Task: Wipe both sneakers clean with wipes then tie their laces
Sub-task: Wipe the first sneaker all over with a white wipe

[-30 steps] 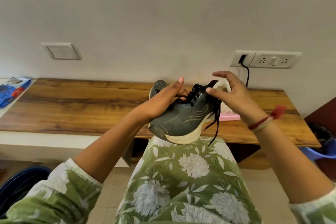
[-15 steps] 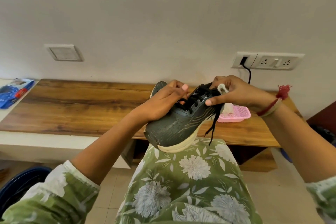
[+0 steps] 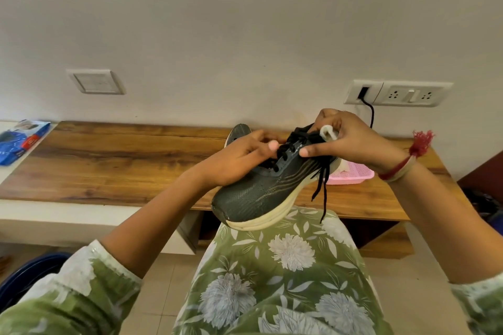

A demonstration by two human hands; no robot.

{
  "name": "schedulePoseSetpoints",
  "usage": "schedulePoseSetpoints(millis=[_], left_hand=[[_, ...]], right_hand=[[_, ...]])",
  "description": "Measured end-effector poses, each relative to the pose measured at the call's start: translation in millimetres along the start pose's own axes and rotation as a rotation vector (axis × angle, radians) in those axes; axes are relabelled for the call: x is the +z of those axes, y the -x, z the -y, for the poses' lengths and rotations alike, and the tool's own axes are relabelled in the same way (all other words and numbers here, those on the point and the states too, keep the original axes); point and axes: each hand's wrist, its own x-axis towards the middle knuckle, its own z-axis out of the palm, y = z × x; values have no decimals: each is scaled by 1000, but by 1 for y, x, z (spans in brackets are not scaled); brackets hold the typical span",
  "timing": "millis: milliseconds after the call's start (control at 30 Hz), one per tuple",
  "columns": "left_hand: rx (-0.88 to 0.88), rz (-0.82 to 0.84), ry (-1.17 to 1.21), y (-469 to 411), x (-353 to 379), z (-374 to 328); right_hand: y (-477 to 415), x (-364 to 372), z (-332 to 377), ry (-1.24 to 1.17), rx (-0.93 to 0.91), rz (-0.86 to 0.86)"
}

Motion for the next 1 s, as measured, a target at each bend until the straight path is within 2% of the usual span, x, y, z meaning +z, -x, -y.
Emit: schedulePoseSetpoints(millis=[133,233,333,433,500,533,667,800,900,1000], left_hand=[[-57,14,229,-2,0,0],[-109,15,245,-1,2,-6],[-139,42,42,1,-4,-8],[-200,242,-335,-3,-7,-11],[-256,335,-446,-6,1,-6],[-265,325,-456,-7,6,-4],[-222,203,-140,-7,13,6],[-105,111,184,-4,17,11],[-96,74,285,-3,16,10],[-136,128,365,0,14,10]], right_hand=[[0,-1,-1,3,9,-10],[0,1,0,49,2,-18],[1,3,-2,138,8,-9],[1,9,0,254,26,1],[-2,11,1,338,31,-16],[-3,11,2,369,29,-28],[-4,1,7,401,2,-38],[-4,-5,5,299,33,-78],[0,-4,3,205,40,-71],[0,-1,0,225,28,-79]])
